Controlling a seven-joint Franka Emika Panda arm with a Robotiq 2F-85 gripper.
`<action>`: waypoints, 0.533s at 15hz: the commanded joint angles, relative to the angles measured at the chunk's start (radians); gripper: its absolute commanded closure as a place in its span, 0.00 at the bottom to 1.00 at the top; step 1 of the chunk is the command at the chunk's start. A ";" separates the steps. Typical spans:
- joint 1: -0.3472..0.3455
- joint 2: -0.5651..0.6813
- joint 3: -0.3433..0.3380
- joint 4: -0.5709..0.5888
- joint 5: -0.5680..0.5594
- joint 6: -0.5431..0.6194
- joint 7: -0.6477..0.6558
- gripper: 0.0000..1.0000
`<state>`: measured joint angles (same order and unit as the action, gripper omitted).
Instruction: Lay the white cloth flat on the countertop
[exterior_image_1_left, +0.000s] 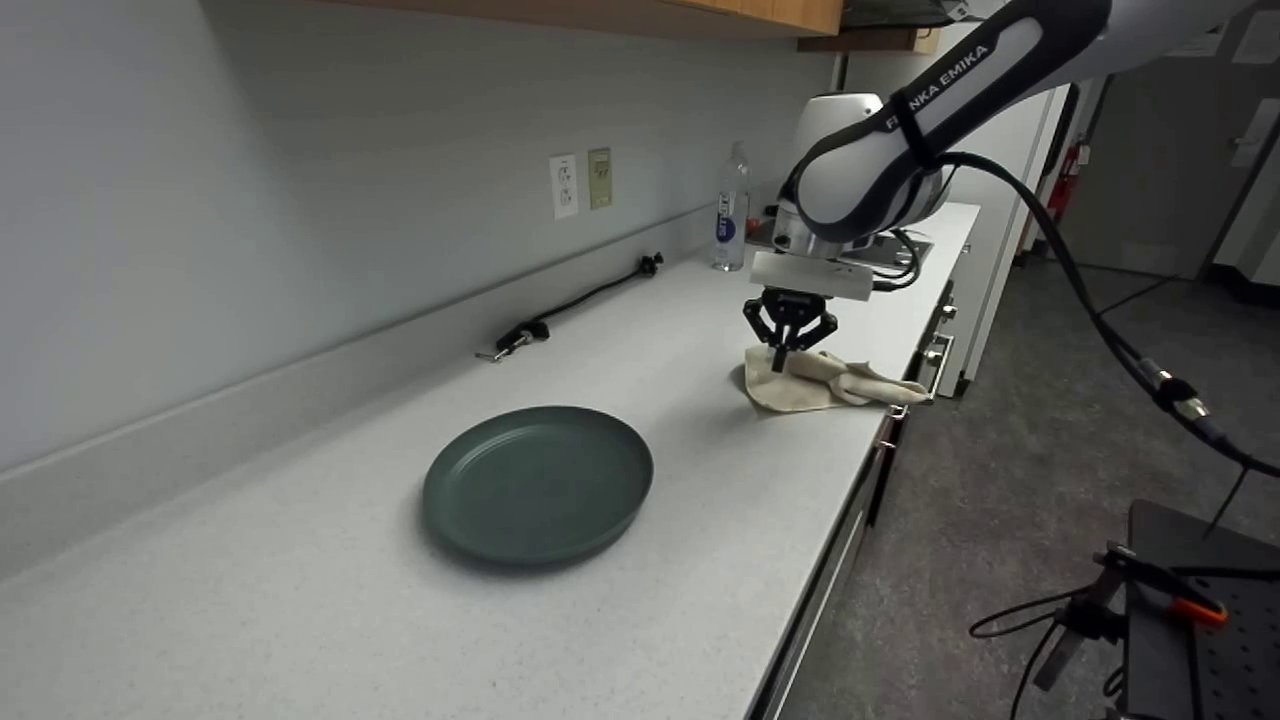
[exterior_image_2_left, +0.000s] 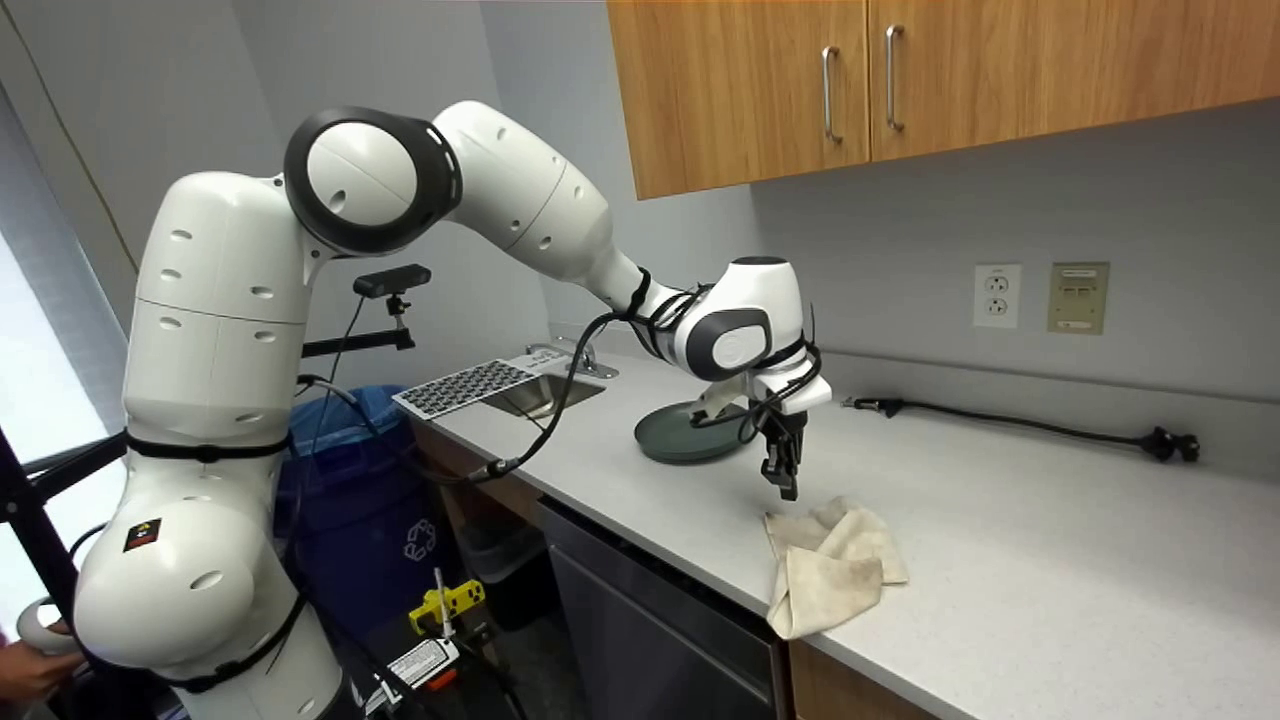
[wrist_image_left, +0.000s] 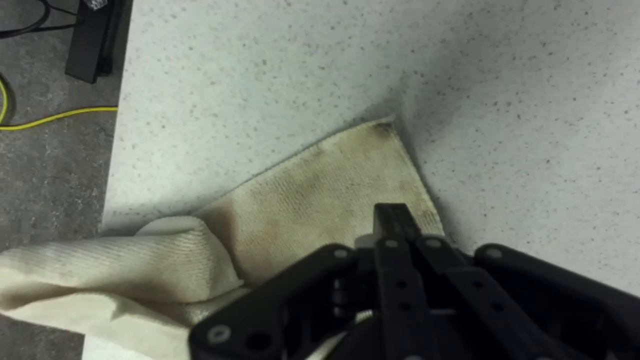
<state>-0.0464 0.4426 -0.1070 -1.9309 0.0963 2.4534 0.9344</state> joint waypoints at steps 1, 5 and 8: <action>0.012 0.029 -0.022 0.025 -0.001 -0.025 -0.017 1.00; 0.017 0.055 -0.030 0.030 -0.012 -0.023 -0.016 1.00; 0.020 0.072 -0.030 0.036 -0.013 -0.024 -0.017 1.00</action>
<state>-0.0437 0.4869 -0.1194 -1.9303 0.0877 2.4533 0.9344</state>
